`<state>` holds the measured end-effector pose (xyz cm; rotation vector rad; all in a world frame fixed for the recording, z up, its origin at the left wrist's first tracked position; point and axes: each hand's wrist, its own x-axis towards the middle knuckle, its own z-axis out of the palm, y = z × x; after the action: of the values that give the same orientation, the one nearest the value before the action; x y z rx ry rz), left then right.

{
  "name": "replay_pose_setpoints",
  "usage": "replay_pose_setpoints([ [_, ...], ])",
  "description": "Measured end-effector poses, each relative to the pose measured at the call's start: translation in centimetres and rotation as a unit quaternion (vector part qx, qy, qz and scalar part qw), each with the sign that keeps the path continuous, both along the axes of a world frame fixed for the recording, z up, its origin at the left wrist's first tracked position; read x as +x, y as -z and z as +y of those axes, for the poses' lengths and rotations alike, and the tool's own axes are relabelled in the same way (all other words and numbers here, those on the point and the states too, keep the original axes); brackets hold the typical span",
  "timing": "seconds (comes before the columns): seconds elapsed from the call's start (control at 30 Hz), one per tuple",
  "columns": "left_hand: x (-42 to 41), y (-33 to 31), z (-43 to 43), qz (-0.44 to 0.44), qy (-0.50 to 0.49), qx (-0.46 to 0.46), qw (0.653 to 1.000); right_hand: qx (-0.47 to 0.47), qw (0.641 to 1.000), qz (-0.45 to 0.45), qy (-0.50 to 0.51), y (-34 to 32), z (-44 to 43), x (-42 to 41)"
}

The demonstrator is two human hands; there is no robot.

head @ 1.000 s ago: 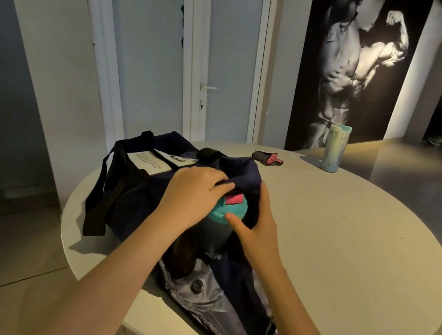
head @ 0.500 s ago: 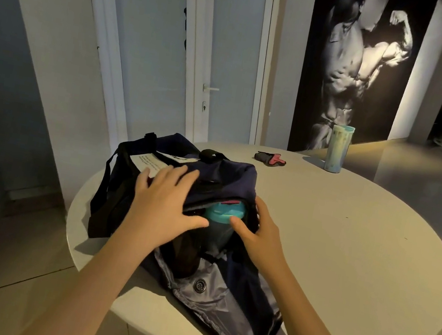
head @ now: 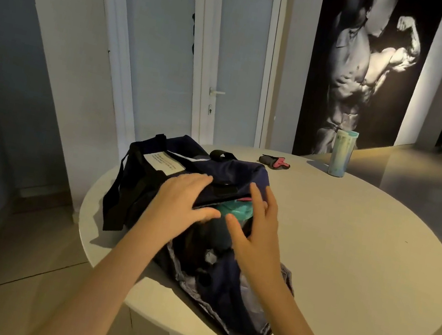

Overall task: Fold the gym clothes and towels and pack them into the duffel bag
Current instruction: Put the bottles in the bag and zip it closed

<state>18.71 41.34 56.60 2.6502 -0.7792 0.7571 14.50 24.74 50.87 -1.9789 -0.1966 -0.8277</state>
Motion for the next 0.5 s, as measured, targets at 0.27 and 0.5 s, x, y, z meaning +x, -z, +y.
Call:
replay_pose_setpoints([
  [0.27, 0.4, 1.1, 8.8, 0.242, 0.007, -0.138, 0.960, -0.229, 0.968, 0.042, 0.096, -2.4, 5.7, -0.8],
  [0.5, 3.6, 0.8, 8.5, 0.066, -0.094, 0.036, 0.993, -0.207, 0.962, 0.136, 0.116, -3.7, 9.4, 0.1],
])
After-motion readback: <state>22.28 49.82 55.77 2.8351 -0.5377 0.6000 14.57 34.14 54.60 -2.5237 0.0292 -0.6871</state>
